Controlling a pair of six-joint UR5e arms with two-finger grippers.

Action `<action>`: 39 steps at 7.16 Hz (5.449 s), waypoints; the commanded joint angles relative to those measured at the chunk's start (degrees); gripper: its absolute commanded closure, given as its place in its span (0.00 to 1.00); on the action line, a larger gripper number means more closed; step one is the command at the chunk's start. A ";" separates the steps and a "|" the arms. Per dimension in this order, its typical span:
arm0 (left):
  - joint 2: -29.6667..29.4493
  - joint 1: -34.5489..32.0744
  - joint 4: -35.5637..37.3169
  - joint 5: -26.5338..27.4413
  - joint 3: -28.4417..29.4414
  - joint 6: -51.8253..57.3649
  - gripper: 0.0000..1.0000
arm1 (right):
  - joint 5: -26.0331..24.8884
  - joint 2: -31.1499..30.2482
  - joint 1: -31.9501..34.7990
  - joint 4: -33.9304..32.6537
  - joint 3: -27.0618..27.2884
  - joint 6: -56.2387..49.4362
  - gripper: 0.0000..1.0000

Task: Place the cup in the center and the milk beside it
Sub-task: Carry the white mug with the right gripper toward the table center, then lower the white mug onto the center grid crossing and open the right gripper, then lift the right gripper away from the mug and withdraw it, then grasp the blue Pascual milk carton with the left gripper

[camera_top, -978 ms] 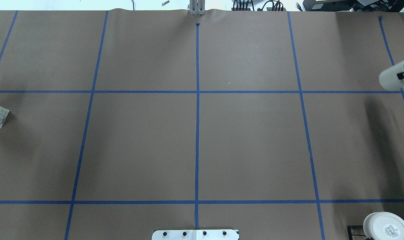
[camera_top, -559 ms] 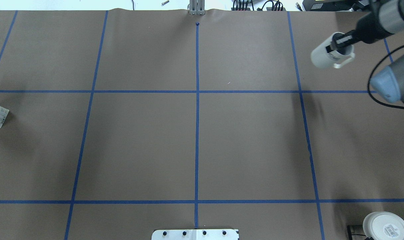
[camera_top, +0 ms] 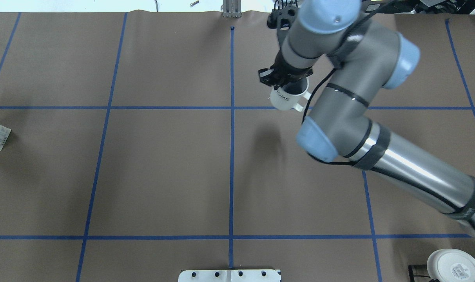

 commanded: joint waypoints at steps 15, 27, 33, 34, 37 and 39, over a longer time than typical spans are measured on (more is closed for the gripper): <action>-0.09 0.09 -0.06 -0.01 0.89 0.17 0.02 | -6.10 13.43 -10.82 -7.03 -6.87 14.02 0.01; 1.39 3.41 -0.32 -1.07 0.80 0.53 0.01 | 17.40 -38.35 45.01 0.43 -1.03 -51.46 0.00; 5.45 13.09 -8.66 -0.63 4.13 -7.64 0.02 | 17.19 -41.04 45.63 2.22 -0.60 -50.58 0.00; 5.62 14.57 -10.85 -0.54 5.97 -7.91 0.07 | 17.28 -41.12 45.71 2.22 -0.34 -50.50 0.00; 5.63 14.59 -13.16 -0.89 8.01 -8.09 0.96 | 17.28 -40.77 45.63 2.22 -0.51 -50.50 0.00; 5.63 14.59 -14.64 -0.81 7.74 -11.49 1.00 | 17.28 -40.77 45.63 2.22 -0.42 -50.50 0.00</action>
